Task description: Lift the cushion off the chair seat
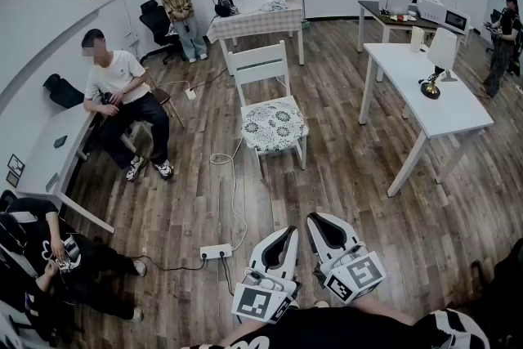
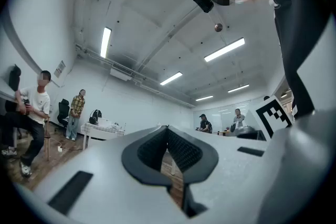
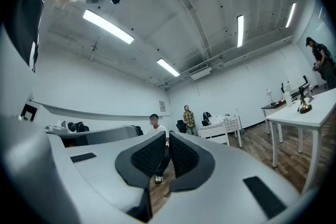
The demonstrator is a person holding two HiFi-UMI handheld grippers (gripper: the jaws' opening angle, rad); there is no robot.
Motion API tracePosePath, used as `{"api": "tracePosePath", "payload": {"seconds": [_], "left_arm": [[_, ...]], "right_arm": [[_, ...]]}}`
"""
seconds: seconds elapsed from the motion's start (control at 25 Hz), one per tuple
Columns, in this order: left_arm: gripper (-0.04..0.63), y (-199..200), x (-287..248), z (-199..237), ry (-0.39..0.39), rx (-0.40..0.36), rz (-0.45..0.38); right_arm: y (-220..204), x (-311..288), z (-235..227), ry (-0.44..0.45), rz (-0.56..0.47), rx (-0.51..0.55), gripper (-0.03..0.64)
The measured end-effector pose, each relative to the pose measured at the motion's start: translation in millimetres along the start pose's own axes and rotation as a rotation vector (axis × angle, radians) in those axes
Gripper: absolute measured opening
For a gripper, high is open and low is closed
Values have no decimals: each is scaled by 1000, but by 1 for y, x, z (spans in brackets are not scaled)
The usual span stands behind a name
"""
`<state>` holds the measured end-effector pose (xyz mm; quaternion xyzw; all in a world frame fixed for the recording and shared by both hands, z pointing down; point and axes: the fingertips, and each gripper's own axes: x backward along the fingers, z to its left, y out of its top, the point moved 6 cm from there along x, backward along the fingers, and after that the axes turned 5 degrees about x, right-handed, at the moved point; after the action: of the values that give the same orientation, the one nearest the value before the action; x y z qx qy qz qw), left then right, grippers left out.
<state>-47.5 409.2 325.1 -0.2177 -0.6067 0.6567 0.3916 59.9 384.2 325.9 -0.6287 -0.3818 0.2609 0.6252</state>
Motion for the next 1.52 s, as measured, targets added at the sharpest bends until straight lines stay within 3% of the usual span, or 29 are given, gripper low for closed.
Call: {"api": "tracePosePath", "payload": {"seconds": [0.56, 0.8, 1.52], "left_arm": [[-1, -1, 1, -5, 5, -2, 2], [-1, -2, -5, -10, -1, -6, -4], [0, -30, -3, -60, 22, 29, 26]], "right_arm": [[0, 5, -3, -1, -15, -10, 35], [7, 11, -13, -26, -76, -28, 35], [-5, 55, -36, -16, -30, -87, 37]]}}
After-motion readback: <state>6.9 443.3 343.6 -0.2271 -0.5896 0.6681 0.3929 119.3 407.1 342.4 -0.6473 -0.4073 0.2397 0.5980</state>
